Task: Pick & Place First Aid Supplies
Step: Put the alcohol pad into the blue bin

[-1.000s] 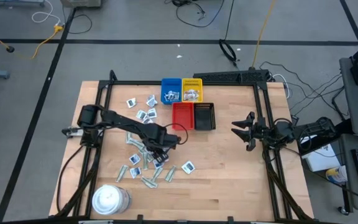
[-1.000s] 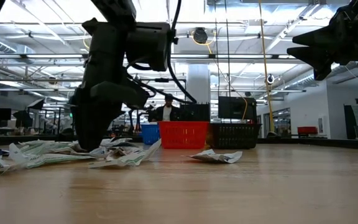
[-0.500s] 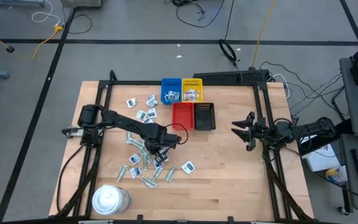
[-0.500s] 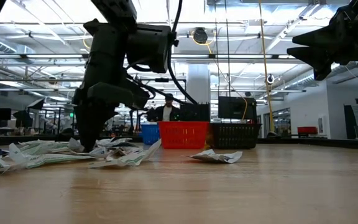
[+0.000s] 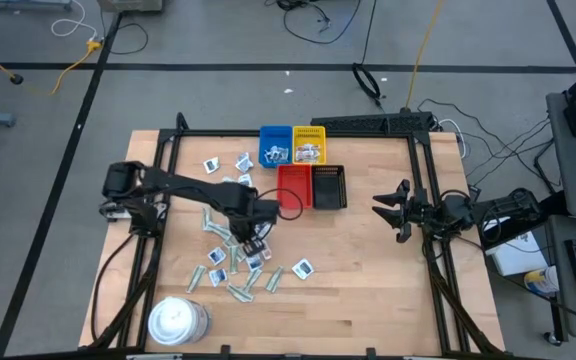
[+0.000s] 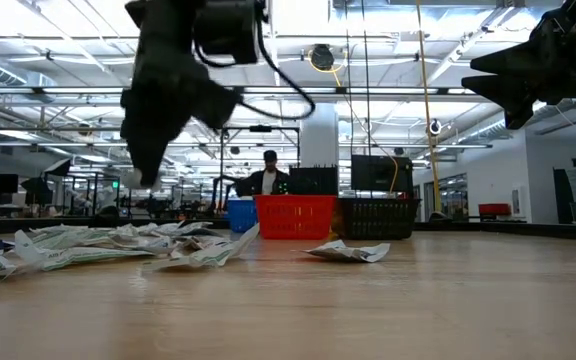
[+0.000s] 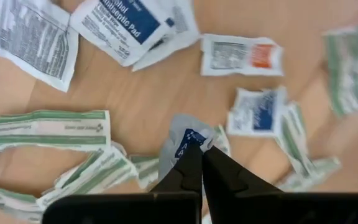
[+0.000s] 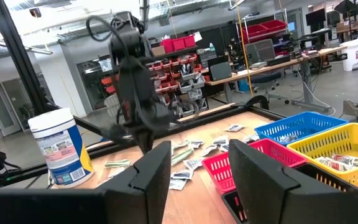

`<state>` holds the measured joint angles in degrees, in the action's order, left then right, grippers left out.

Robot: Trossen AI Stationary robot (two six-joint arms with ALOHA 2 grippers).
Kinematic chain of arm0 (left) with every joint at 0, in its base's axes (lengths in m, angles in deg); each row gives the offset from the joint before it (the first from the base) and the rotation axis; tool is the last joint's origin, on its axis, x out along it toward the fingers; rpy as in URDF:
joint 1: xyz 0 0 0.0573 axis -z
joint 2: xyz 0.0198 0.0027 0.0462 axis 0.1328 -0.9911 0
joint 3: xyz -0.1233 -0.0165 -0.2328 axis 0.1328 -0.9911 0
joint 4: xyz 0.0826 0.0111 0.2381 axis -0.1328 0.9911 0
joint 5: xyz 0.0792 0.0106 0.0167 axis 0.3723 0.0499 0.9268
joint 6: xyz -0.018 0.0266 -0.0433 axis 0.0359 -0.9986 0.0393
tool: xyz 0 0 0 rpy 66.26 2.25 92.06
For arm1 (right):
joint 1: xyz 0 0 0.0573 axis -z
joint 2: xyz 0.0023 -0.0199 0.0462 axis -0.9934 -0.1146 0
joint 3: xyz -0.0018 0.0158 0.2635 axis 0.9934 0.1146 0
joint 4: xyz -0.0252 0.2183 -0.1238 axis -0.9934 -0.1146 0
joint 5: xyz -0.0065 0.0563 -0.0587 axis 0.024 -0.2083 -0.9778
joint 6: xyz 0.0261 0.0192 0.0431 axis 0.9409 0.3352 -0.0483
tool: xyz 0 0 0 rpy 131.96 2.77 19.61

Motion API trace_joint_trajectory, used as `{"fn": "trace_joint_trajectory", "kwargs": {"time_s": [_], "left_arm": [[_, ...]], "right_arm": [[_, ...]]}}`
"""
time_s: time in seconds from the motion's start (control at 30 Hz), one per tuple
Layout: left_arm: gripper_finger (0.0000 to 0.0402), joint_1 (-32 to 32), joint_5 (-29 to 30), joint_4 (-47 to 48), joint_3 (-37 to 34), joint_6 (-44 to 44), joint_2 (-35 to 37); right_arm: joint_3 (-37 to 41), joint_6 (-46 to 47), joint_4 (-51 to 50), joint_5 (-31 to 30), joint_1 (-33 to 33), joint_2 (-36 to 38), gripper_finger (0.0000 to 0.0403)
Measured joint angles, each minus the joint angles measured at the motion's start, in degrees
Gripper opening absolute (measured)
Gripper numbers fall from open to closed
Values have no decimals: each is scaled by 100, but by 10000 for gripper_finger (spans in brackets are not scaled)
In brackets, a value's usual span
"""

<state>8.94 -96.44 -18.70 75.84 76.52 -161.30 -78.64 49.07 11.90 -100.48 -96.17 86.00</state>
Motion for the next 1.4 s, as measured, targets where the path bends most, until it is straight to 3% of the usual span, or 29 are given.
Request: {"fn": "trace_joint_trajectory", "kwargs": {"time_s": [0.27, 0.47, 0.8, 1.07, 1.2, 1.4], "left_arm": [[2, -44, -98, 291, 9, -1426, 854], [1, -232, 114, 436, 13, -2545, 1110], [1, -1976, 223, 310, 13, -1656, 804], [1, -3158, 263, 276, 48, -1546, 443], [0, -3357, 255, 415, 715, -1525, -35], [0, -3581, 432, 1118, 2467, -1747, -1125]], "right_arm": [[0, 0, 1, -2, 0, 1, 155], [0, -1, 1, -2, 0, 1, 155], [0, -1, 3, -2, 0, -1, 155], [0, -2, 1, -2, -1, 0, 155], [0, -2, 1, -2, 0, 0, 155], [0, -1, 1, -1, 1, -1, 155]]}}
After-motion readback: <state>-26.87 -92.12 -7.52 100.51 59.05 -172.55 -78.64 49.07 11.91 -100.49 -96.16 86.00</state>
